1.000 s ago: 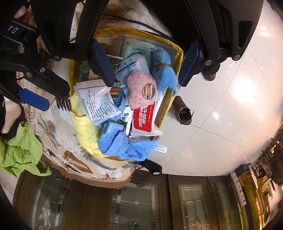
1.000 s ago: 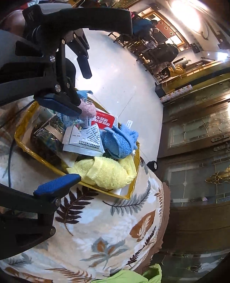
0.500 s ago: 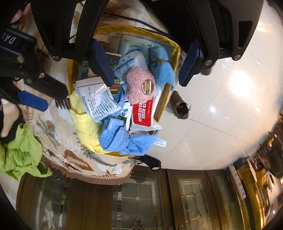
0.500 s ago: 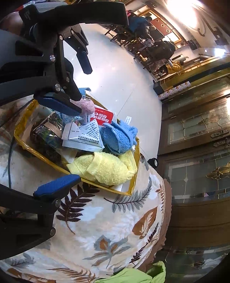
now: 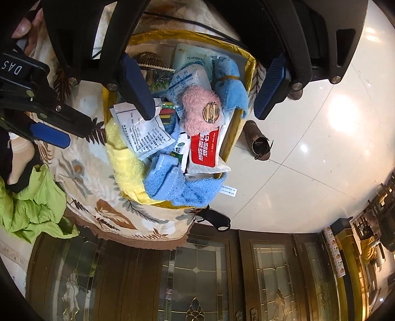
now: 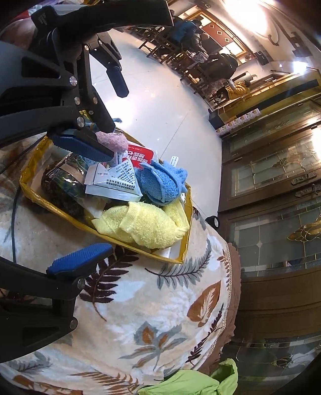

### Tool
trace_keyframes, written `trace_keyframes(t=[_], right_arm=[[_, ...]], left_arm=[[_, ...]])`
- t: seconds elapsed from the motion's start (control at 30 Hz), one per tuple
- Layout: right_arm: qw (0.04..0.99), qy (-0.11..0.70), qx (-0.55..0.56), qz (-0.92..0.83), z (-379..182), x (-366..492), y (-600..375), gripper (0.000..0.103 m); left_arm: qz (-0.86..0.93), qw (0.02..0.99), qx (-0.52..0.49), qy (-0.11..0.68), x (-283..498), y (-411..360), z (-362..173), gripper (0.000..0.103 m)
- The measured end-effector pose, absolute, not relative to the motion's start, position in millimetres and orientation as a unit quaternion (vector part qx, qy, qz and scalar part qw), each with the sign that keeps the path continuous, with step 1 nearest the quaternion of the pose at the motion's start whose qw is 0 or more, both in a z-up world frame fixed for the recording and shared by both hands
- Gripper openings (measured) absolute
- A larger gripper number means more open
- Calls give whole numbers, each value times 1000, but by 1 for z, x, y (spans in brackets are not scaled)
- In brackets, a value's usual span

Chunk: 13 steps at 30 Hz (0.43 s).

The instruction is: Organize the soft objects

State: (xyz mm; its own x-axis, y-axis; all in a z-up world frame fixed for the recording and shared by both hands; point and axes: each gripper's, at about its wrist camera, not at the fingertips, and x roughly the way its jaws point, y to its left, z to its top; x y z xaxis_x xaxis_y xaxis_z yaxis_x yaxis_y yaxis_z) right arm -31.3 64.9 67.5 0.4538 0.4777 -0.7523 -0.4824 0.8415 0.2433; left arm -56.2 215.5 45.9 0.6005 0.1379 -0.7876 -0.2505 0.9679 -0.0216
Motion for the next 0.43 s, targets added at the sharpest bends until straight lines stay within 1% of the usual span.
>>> trace_keyframes(t=[0.23, 0.43], right_arm=[[852, 440, -1, 283, 67, -31, 64, 71], [854, 440, 11, 279, 68, -30, 56, 71]], left_arm=[[107, 904, -49, 412, -60, 211, 48, 82], [114, 900, -49, 418, -59, 209, 49, 83]])
